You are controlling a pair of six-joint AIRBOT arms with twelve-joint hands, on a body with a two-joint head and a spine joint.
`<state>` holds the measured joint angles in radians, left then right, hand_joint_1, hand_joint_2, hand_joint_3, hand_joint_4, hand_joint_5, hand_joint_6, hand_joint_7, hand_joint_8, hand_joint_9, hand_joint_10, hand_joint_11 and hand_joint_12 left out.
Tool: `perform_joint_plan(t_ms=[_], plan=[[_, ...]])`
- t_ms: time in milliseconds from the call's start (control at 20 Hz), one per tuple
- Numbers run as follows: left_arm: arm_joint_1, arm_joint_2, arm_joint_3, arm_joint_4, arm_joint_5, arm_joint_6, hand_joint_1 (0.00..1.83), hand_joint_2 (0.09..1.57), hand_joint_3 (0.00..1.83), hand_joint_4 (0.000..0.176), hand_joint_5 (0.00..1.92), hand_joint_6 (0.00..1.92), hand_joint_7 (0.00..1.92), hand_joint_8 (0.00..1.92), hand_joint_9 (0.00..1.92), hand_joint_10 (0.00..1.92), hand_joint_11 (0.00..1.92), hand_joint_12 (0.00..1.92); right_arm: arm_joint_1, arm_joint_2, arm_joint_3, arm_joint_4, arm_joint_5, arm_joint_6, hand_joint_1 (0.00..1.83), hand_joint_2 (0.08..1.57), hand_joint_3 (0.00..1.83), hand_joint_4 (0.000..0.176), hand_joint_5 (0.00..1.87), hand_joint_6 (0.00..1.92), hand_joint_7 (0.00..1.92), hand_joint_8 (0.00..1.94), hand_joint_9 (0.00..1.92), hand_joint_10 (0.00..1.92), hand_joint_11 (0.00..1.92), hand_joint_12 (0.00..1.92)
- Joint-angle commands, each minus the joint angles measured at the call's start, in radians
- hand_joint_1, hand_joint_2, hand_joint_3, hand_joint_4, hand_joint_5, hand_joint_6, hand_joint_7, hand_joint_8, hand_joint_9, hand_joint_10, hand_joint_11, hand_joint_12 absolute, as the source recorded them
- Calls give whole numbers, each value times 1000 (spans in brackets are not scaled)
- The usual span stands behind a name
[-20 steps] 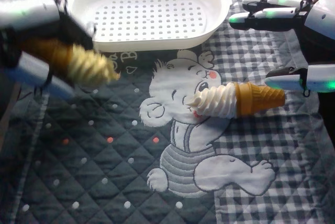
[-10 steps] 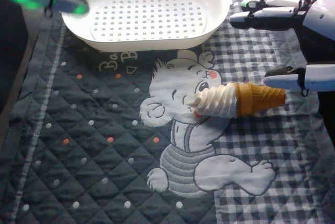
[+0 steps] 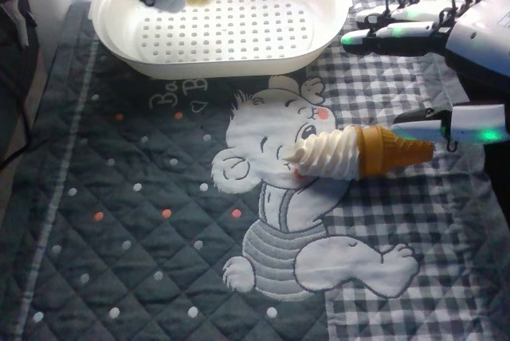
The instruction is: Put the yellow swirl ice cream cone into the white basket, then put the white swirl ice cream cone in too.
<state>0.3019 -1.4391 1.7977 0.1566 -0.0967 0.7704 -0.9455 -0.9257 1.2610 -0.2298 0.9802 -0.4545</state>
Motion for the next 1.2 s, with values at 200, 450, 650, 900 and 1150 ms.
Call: perform_joint_plan(t_ms=[200, 450, 650, 900, 1150], plan=[[-13, -27, 18, 32, -37, -2, 790, 922, 0, 30, 523, 0, 628, 0, 720, 0, 330, 1033, 8, -8, 8, 31, 109, 9, 847, 1105, 0, 45, 387, 0, 255, 0, 307, 0, 212, 510], [-14, 66, -109, 67, -136, -2, 749, 927, 2, 17, 514, 0, 605, 5, 620, 6, 126, 1146, 8, -8, 8, 28, 128, 45, 762, 1025, 0, 113, 360, 0, 238, 0, 276, 0, 179, 505], [20, 253, -348, 92, -375, -2, 714, 915, 0, 75, 402, 0, 400, 0, 382, 0, 35, 892, 8, -8, 5, -2, 192, 117, 708, 968, 0, 154, 248, 0, 187, 0, 201, 1, 0, 643], [134, 463, -565, 80, -606, -8, 658, 900, 0, 89, 183, 0, 78, 2, 60, 1, 0, 351, 9, -18, 4, -25, 199, 124, 710, 936, 0, 151, 167, 2, 148, 7, 177, 10, 0, 569], [295, 613, -700, 51, -737, -52, 760, 856, 0, 0, 221, 2, 100, 2, 25, 2, 0, 317, 10, -48, 12, -41, 175, 126, 681, 912, 0, 139, 208, 0, 158, 0, 240, 2, 0, 842]])
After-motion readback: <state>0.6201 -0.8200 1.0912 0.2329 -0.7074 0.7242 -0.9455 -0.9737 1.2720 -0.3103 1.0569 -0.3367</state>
